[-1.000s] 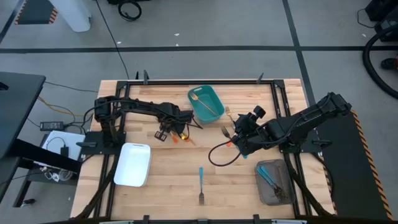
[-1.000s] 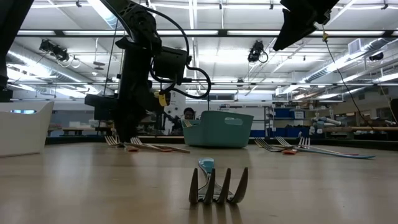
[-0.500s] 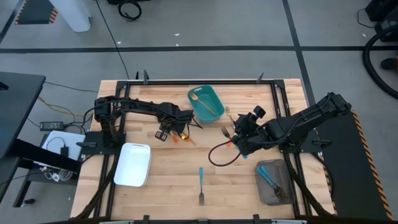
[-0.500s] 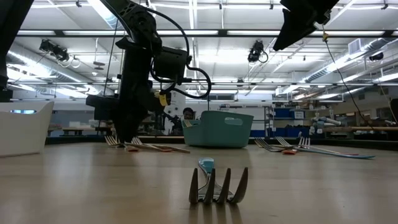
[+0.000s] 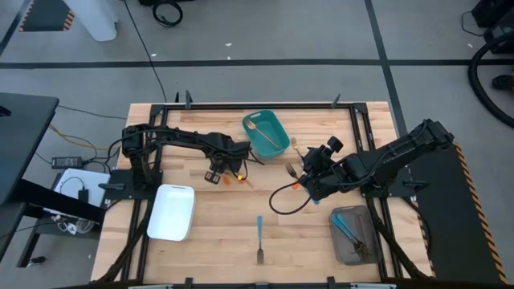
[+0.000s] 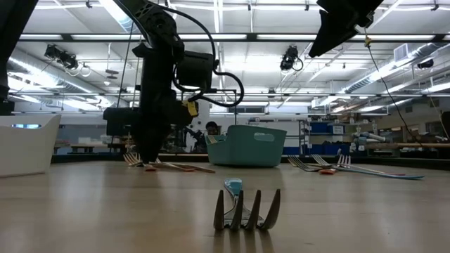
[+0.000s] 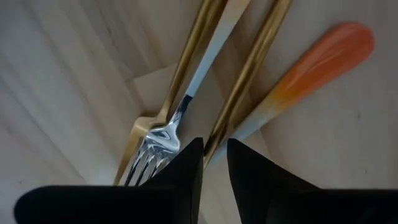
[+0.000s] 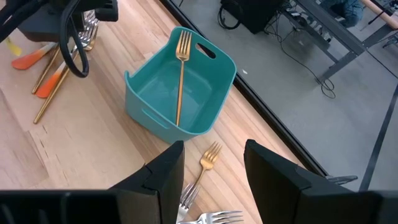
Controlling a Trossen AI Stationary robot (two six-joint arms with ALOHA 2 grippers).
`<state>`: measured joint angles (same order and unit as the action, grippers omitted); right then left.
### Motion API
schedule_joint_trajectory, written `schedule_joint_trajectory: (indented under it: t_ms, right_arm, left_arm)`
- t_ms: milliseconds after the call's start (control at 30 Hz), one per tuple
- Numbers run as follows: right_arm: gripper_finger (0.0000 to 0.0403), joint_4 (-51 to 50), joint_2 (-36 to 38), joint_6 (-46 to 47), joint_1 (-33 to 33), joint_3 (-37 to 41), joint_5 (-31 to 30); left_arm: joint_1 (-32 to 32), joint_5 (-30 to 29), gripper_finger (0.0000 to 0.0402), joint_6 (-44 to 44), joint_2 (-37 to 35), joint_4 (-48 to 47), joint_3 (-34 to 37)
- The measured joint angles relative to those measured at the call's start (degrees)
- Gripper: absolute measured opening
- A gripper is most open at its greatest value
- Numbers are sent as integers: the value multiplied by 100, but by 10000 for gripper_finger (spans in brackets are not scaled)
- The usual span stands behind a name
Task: Sort silverware by color (type)
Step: Put the gold fork into the green bin
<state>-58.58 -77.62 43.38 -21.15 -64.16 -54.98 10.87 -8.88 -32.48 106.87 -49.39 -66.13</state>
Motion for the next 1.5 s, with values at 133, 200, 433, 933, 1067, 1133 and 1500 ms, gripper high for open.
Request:
schedule_joint_trajectory:
  t_ms: [133,200,433,933,1067,1133,1500]
  right_arm:
    - [173,2,0,0,0,0,0]
    - [173,2,0,1,0,0,0]
    - [173,2,0,0,0,0,2]
    - [173,2,1,1,0,0,4]
    - [173,-1,2,2,0,0,7]
    - [173,8,2,1,0,0,7]
    - [173,29,7,0,39,94,16]
  left_arm:
    - [2,8,80,243,0,143,0]
    - [1,15,80,360,0,211,0]
    - [-50,247,80,527,0,384,0]
    - [-287,404,90,484,4,867,0]
    - [-316,321,116,491,204,833,-22]
    - [-339,313,128,485,325,764,-41]
    - [-380,162,81,482,391,608,-125]
